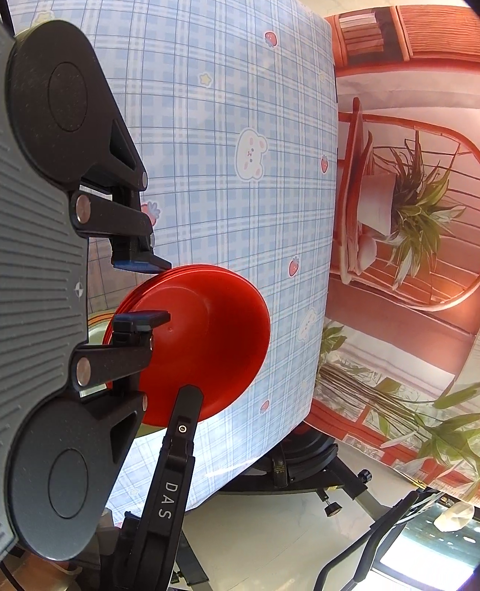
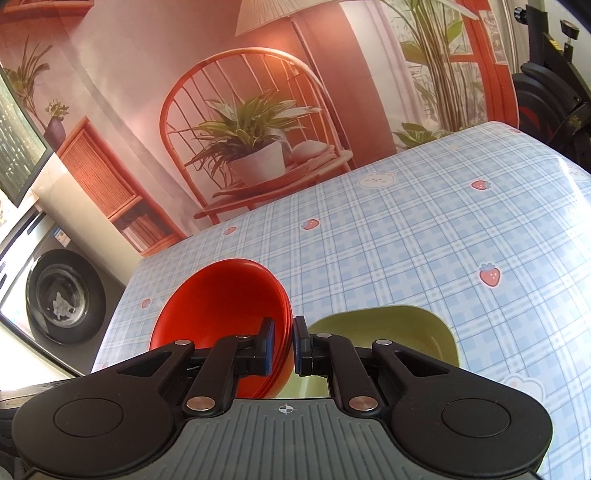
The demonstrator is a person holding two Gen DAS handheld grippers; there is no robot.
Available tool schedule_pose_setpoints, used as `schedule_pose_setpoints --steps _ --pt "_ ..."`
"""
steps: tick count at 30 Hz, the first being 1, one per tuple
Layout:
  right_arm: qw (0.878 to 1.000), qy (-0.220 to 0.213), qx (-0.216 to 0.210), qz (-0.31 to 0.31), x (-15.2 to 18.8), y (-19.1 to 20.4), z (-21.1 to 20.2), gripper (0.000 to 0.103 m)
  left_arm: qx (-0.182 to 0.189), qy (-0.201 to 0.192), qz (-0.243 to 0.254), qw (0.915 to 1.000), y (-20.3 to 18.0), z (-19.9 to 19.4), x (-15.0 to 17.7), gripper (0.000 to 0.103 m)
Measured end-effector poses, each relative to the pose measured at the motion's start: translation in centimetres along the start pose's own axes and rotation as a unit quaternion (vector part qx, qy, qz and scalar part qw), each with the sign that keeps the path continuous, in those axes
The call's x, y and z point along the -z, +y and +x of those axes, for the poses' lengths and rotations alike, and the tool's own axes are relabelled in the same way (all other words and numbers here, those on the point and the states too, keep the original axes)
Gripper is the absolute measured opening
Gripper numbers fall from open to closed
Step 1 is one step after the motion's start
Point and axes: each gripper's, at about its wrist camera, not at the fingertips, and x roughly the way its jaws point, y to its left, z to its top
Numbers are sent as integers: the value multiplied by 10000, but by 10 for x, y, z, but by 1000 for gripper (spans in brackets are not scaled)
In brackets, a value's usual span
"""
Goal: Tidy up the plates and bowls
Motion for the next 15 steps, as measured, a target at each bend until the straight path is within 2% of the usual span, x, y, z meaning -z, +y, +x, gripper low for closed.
schedule_pose_setpoints --steps 15 --pt "9985 26 327 438 26 -60 -9 10 280 472 426 9976 -30 41 11 22"
